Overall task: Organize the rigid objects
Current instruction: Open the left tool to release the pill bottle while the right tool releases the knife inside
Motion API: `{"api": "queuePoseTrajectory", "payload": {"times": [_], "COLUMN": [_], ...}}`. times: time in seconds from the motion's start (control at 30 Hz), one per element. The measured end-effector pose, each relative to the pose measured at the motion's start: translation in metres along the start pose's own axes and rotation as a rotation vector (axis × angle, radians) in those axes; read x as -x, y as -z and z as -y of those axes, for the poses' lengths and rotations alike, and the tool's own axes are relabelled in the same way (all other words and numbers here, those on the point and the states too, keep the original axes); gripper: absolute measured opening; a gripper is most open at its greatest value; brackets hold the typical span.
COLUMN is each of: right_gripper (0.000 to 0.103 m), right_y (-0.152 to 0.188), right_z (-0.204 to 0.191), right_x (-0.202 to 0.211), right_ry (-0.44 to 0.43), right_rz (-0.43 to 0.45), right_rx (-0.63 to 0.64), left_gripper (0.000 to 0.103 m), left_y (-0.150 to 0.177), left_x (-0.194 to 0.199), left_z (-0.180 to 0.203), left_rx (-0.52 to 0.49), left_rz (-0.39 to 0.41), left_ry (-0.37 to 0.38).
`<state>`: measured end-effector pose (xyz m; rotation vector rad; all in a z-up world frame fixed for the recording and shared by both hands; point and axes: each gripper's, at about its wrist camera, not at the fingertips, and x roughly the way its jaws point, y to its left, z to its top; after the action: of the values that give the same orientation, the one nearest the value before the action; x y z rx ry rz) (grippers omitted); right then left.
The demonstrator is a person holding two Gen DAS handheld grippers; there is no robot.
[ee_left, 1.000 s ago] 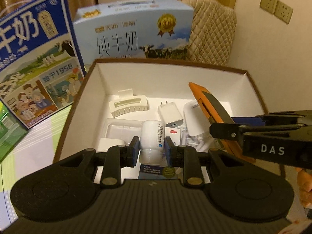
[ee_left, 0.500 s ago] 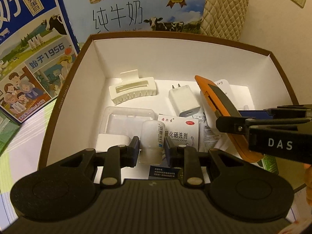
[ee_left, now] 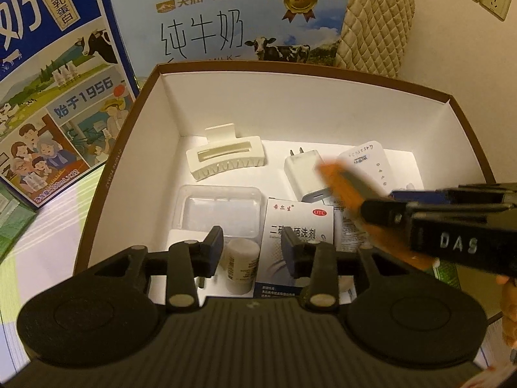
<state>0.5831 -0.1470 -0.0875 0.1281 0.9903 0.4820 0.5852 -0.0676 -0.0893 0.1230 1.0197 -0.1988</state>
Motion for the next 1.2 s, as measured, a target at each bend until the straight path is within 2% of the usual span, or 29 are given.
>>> {"api": "queuePoseTrajectory", "payload": {"times": [0.17, 0.23, 0.57, 0.67, 0.73, 0.9, 1.03, 1.2], "right_gripper": [0.029, 0.029, 0.032, 0.04, 0.05, 0.062, 0.066, 0.067], "right_y": [-0.006, -0.006, 0.011, 0.017, 0.022, 0.033, 0.045, 0.06], "right_z": [-0.004, -0.003, 0.0, 0.001, -0.001, -0.003, -0.006, -0.009], "right_x": [0.007, 0.011, 0.034, 0.043, 0.051, 0.072, 0.09, 0.114], "right_ry": [-0.014, -0.021, -0.027, -0.028, -0.017, -0.004, 0.001, 0.018], "right_rz": [0.045, 0.044, 0.021, 0.018, 0.023, 0.043, 0.063, 0.087], "right_rx": [0.013, 0.011, 0.01, 0.003, 0.009, 0.031, 0.051, 0.085], "left_gripper": [0.041, 0.046, 0.053, 0.054, 0.055, 0.062, 0.062, 0.062], "left_y": [0.002, 0.003, 0.009, 0.012, 0.015, 0.024, 0.034, 0.05], "left_x": [0.004, 0.008, 0.029, 0.036, 0.043, 0.064, 0.084, 0.11], "left_z": [0.0, 0.0, 0.002, 0.003, 0.005, 0.013, 0.02, 0.03], "left_rx": [0.002, 0.001, 0.021, 0.029, 0.033, 0.04, 0.049, 0.064], "left_rz": [0.004, 0.009, 0.032, 0.036, 0.041, 0.062, 0.077, 0.093], "left_ry": [0.004, 0.009, 0.003, 0.0, 0.0, -0.01, -0.012, -0.026]}}
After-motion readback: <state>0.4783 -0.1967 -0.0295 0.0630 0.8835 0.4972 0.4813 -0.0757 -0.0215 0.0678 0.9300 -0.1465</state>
